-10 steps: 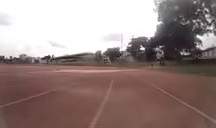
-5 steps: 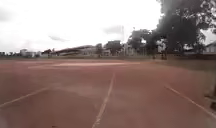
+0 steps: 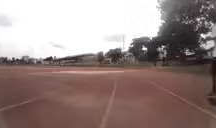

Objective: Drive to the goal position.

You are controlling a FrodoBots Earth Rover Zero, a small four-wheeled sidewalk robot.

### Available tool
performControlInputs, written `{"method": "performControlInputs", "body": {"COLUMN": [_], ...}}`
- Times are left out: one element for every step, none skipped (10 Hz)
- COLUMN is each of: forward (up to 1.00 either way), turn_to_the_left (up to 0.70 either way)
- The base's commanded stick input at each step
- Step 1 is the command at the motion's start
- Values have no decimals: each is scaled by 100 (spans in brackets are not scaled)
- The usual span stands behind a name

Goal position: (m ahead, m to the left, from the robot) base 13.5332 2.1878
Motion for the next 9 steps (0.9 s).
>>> {"method": "performControlInputs", "body": {"forward": [70,70,70,70,70,70,70,70,70], "turn_to_the_left": [0,0,0,0,0,0,0,0,0]}}
